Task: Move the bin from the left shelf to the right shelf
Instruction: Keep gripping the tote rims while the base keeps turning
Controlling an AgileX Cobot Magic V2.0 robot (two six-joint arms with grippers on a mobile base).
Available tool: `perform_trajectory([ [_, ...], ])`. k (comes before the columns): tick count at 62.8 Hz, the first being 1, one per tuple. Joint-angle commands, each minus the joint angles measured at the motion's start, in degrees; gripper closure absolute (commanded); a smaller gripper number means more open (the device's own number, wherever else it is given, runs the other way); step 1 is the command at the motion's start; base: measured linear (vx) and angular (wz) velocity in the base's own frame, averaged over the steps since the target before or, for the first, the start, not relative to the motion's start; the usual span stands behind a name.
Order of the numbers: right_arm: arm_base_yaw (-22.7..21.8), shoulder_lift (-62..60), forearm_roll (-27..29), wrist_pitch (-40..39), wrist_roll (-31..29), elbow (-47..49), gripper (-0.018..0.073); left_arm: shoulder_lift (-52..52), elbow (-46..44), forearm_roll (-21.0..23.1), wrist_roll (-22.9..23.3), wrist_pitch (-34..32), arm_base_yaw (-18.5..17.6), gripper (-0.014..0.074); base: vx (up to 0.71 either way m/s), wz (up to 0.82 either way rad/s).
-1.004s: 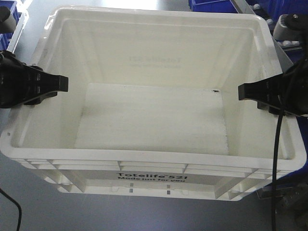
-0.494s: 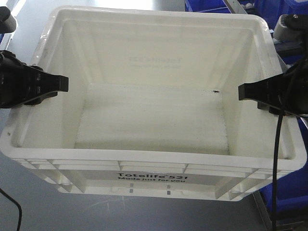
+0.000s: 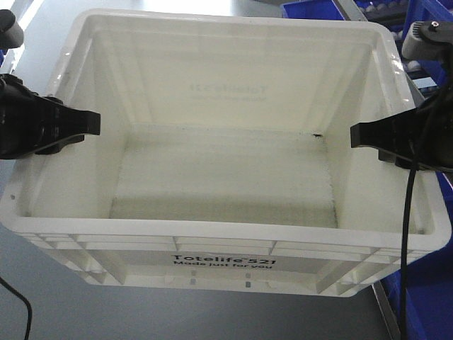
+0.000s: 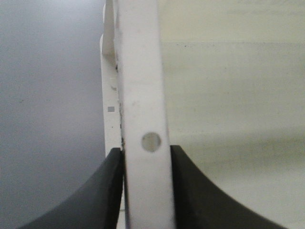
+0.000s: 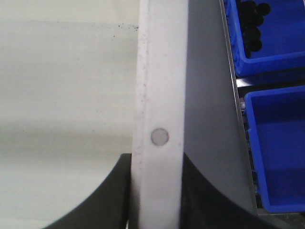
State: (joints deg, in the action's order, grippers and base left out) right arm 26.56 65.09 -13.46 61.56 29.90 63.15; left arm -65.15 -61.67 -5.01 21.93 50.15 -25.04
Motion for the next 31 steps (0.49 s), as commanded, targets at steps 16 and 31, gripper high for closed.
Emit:
perform_trajectory([
  [16,-0.53,-1.63,-7.25,-3.5,0.07,1.92,0.0564,2.51,-2.4,-0.6,-2.41,-7.1,-0.41,0.0558,0.37,0.03],
  [31,-0.53,-1.63,-7.25,-3.5,0.07,1.92,0.0564,2.51,-2.4,-0.6,-2.41,-7.1,-0.41,0.0558,0.38,0.02],
])
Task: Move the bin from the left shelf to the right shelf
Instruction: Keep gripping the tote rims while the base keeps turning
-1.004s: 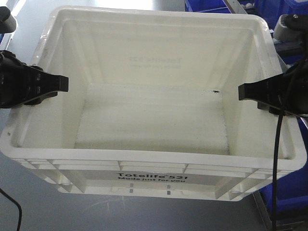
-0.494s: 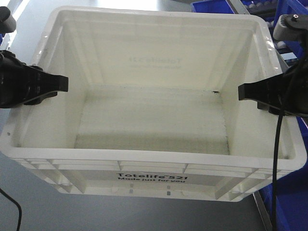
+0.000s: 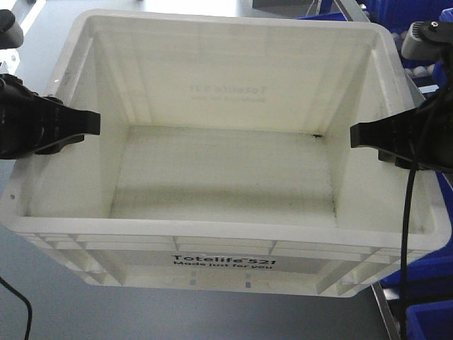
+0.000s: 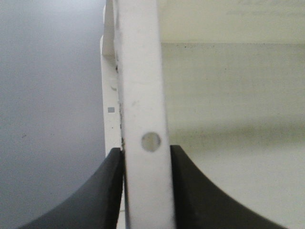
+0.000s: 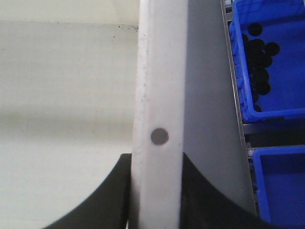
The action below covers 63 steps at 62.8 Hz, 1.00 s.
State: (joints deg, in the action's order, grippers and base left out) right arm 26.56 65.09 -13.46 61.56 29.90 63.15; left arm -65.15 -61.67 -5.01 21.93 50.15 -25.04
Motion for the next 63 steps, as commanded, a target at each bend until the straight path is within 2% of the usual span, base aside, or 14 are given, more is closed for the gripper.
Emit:
perform_trajectory([
  [1,-0.53,-1.63,-7.25,-3.5,0.07,1.92,0.0564,2.51,-2.4,-0.6,-2.41,-7.1,-0.41,0.0558,0.37,0.03],
  [63,-0.53,-1.63,-7.25,-3.44,0.07,1.92,0.0564,2.51,-2.4,-0.6,-2.41,-7.1,-0.41,0.0558,0.35,0.14],
])
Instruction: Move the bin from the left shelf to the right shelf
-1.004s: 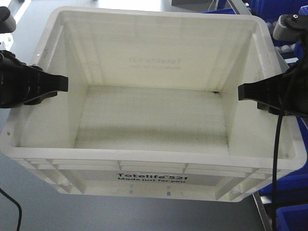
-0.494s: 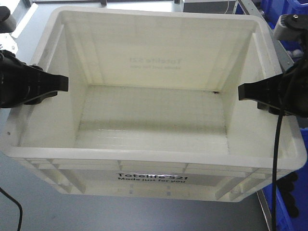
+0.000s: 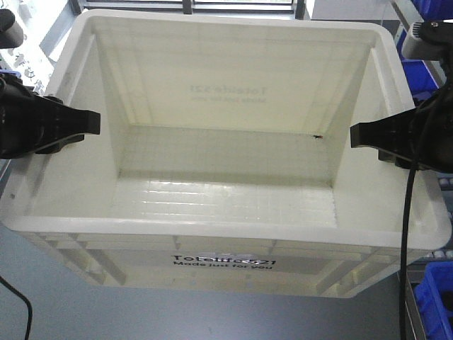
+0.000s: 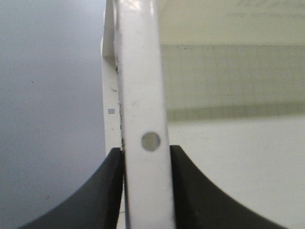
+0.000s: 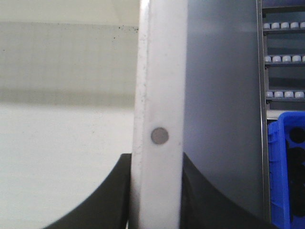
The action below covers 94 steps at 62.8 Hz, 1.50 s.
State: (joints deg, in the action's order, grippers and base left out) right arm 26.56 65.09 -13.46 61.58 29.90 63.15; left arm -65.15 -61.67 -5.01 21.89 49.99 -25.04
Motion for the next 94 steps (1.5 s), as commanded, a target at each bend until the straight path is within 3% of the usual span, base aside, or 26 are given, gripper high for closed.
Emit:
perform_trajectory([
  [1,-0.53,-1.63,-7.25,-3.46,0.07,1.92,0.0564,2.51,-2.4,-0.6,-2.37,-6.95,-0.41,0.0558,0.32,0.21],
  [38,-0.53,-1.63,-7.25,-3.46,0.07,1.92,0.0564,2.51,-2.4,-0.6,-2.37,-6.95,-0.41,0.0558,0.29,0.11],
  [94,-0.53,-1.63,-7.25,-3.49,0.07,1.92,0.0564,2.51,-2.4,-0.6,-2.37,-6.95,-0.41,0.0558,0.3,-0.11],
])
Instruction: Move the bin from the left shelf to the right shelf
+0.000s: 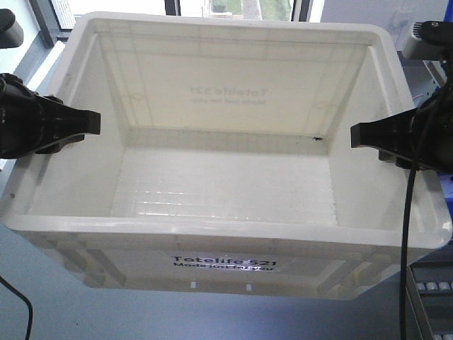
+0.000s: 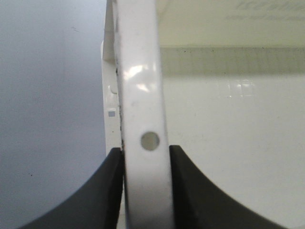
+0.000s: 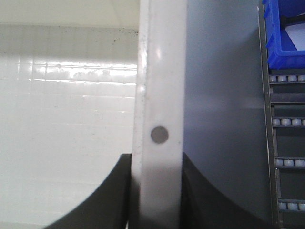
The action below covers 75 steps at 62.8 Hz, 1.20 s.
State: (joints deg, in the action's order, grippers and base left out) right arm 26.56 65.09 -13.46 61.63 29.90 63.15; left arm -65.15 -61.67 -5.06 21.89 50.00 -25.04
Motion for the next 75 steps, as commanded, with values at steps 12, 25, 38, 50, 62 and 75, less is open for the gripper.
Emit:
perform_trajectory([
  [12,-0.53,-1.63,-7.25,-3.54,0.07,1.92,0.0564,2.51,-2.4,-0.55,-2.37,-6.95,-0.41,0.0558,0.3,0.01],
  [25,-0.53,-1.63,-7.25,-3.59,0.07,1.92,0.0564,2.51,-2.4,-0.55,-2.37,-6.95,-0.41,0.0558,0.3,0.04],
  [38,-0.53,-1.63,-7.25,-3.43,0.07,1.92,0.0564,2.51,-2.4,-0.55,-2.37,-6.95,-0.41,0.0558,0.29,0.01],
  [50,-0.53,-1.63,-7.25,-3.43,0.07,1.92,0.0564,2.51,-2.4,-0.55,-2.37,-6.95,-0.41,0.0558,0.27,-0.02],
  [62,-0.53,-1.63,-7.25,-3.43,0.07,1.92,0.0564,2.51,-2.4,-0.55,-2.37,-6.95,-0.41,0.0558,0.26,-0.05],
  [75,-0.53,-1.63,-7.25,-3.43,0.07,1.92,0.0564,2.51,-2.4,-0.55,-2.37,-6.95,-0.41,0.0558,0.25,-0.06],
])
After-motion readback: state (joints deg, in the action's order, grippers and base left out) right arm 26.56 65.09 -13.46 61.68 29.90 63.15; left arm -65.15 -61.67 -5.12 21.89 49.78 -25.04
